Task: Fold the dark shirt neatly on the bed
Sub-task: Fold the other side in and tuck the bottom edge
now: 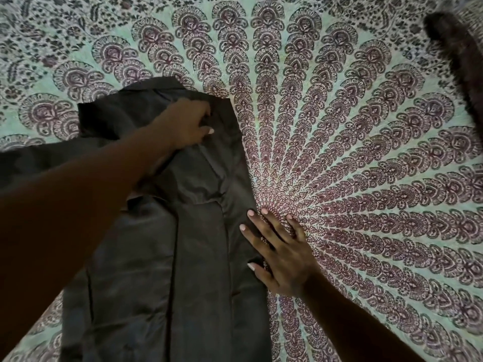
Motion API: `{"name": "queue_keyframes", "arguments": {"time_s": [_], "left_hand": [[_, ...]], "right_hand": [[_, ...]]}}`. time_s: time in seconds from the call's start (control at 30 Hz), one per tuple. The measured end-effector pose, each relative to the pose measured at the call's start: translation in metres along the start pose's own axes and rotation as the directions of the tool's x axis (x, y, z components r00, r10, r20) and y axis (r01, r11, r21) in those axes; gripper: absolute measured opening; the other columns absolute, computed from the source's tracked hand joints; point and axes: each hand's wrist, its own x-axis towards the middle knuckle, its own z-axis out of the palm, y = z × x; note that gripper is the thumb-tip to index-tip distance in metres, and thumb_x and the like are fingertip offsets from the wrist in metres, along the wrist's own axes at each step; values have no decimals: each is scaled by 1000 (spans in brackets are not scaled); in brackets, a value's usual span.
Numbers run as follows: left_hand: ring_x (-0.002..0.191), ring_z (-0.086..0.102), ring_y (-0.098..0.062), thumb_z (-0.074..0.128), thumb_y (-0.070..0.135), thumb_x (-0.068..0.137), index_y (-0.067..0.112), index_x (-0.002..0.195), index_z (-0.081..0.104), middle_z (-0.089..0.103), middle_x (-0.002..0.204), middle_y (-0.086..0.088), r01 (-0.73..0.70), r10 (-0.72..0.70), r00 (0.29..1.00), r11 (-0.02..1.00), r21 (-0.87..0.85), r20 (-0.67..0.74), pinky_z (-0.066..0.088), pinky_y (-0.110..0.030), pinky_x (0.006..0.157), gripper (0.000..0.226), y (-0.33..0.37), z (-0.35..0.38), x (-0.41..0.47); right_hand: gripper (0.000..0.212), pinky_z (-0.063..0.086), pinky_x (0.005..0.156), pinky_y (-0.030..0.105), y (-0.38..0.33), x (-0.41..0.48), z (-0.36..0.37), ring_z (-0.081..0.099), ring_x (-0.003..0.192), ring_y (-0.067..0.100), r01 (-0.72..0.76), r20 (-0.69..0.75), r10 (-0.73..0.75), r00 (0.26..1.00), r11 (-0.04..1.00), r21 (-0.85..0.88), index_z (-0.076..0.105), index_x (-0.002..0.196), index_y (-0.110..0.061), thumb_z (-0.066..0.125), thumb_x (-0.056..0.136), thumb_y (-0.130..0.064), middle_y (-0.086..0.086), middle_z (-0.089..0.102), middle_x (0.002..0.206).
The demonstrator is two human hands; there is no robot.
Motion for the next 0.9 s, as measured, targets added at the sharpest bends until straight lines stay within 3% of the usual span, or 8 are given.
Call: {"name": "queue_keyframes", "arguments": {"time_s": [0.07, 0.17, 0.3, 0.37, 0.43, 0.57, 0.77, 0.9], "left_hand": [[113, 61, -47, 72, 29, 94, 1, 120, 55, 62, 119, -28, -2, 5, 1000, 994, 108, -31, 53, -54, 89, 42, 6, 1, -3], [124, 51, -45, 66, 31, 94, 4, 132, 50, 49, 137, -25, 48, 36, 976, 926, 375, -215, 45, -55, 96, 49, 25, 11, -16], [112, 56, -38, 59, 33, 89, 14, 122, 57, 54, 127, -15, 102, 1, 903, 971, 217, -429, 43, -49, 91, 39, 63, 47, -69], [116, 56, -35, 62, 47, 84, 18, 127, 58, 54, 129, -11, 34, 4, 946, 993, 111, -324, 42, -48, 91, 52, 71, 78, -105], [139, 44, -32, 66, 64, 76, 21, 148, 48, 43, 153, -8, 19, -10, 986, 998, 53, -164, 37, -52, 103, 86, 74, 105, -138], [161, -6, -25, 61, 91, 60, 23, 165, -8, -15, 173, -3, 114, -119, 990, 991, 64, 75, 15, -60, 122, 143, 82, 130, -172], [159, -21, -25, 60, 103, 37, 25, 159, -28, -33, 169, 0, 285, -289, 952, 957, 53, 97, 2, -70, 121, 170, 79, 131, -176], [158, -24, -27, 58, 105, 31, 22, 158, -31, -36, 167, -3, 293, -298, 949, 954, 60, 105, 2, -73, 120, 176, 77, 131, -172]], "right_hand": [[74, 27, 117, 61, 0, 0, 0, 13, 160, 21, -2, -5, 2, 1000, 1000, -6, 23, 164, -32, 41, 99, -64, -1, 11, 174], [73, 27, 117, 61, 0, 0, -2, 14, 160, 21, 1, -23, -1, 1000, 1000, -11, 25, 163, -32, 41, 99, -63, -1, 12, 173], [73, 25, 119, 61, -1, 0, 0, 11, 160, 20, -3, -10, 3, 1000, 1000, -21, 23, 163, -33, 39, 99, -64, -2, 10, 174], [73, 24, 119, 60, -1, 0, 0, 10, 160, 20, 2, 4, -1, 1000, 1000, -21, 22, 163, -33, 38, 99, -64, -2, 9, 174], [72, 23, 120, 60, -1, 0, -1, 9, 160, 20, 2, 10, -2, 1000, 1000, -25, 23, 163, -33, 37, 99, -63, -2, 8, 174], [69, 21, 120, 60, -1, 0, -4, 8, 160, 20, -1, 38, 2, 999, 1000, -26, 25, 163, -32, 35, 101, -61, -2, 6, 174], [57, 28, 116, 55, 0, 4, -9, 17, 159, 18, 29, -17, -28, 999, 997, 71, 33, 161, -30, 35, 107, -49, -4, 15, 173], [53, 31, 118, 47, 10, 49, -24, 24, 157, 20, 218, -116, -208, 971, 972, 85, 44, 155, -11, 37, 108, -37, 3, 27, 170]]}}
